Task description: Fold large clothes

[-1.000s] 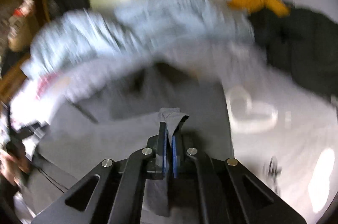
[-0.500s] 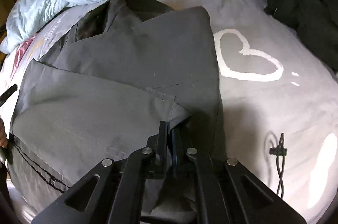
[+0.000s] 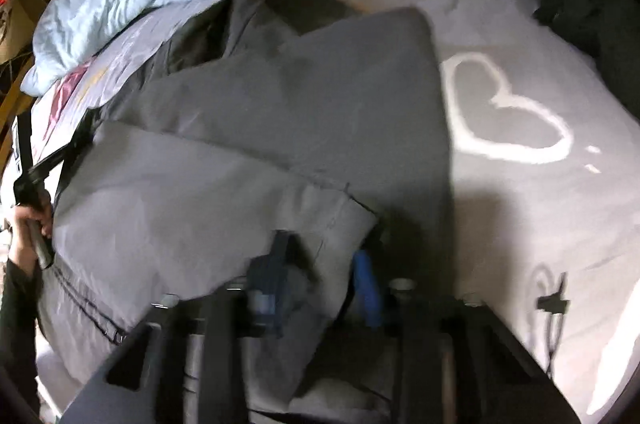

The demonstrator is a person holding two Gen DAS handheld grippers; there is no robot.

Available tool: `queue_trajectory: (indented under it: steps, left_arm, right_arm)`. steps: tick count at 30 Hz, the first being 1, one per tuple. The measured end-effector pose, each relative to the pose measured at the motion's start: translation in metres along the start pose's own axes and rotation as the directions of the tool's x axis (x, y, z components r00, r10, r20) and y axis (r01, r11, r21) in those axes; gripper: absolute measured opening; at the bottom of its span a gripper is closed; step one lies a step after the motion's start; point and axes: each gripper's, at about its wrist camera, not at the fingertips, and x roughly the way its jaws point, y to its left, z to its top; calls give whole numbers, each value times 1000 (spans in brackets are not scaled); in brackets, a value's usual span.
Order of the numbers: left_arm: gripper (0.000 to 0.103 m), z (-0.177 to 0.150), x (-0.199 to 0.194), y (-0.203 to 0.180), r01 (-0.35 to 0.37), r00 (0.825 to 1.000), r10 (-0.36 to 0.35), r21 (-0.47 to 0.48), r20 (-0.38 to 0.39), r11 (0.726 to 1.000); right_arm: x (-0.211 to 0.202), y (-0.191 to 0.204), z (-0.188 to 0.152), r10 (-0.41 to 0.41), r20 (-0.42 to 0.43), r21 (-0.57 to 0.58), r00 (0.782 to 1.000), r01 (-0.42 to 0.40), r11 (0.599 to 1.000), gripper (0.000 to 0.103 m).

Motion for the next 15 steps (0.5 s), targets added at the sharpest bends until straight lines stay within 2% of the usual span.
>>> queue_trajectory:
  steps: [2, 3, 5, 8, 9, 10, 12, 13, 15]
  left_arm:
    - [4, 1, -12, 2, -3, 998, 4, -18, 58, 1000]
    - [4, 1, -17, 3, 3, 997, -2, -25, 73, 1000]
    - [4, 2, -22, 1, 20, 996, -17, -25, 82, 999]
    - [5, 6, -20, -2, 6, 998, -5, -21, 60, 1000]
    - [11, 8, -18, -1, 7, 999, -6, -34, 46, 999]
    - [12, 9, -17, 1, 8, 999, -6, -51, 35, 999]
    - [31, 8, -18, 4, 10, 1000, -8, -69, 27, 998]
    - [35, 8, -21, 5, 15, 999, -12, -71, 39, 997]
    - [54, 7, -33, 8, 25, 996, -18, -77, 86, 997]
  right_arm:
    - [-9, 9, 4, -35, 87, -31, 996, 38, 999, 5]
    - [-19, 14, 10, -60, 164, -42, 985, 68, 997, 4]
    - [-33, 21, 22, -101, 252, -52, 963, 117, 992, 3]
    - [-36, 31, 43, -165, 290, -84, 943, 197, 977, 3]
    - [-33, 34, 49, -186, 294, -91, 938, 221, 971, 3]
    - [-25, 35, 55, -215, 284, -100, 934, 252, 963, 3]
    - [-9, 30, 59, -255, 250, -103, 934, 288, 952, 3]
    - [1, 26, 60, -260, 226, -96, 939, 287, 953, 3]
    - [13, 18, 57, -268, 195, -101, 943, 291, 951, 3]
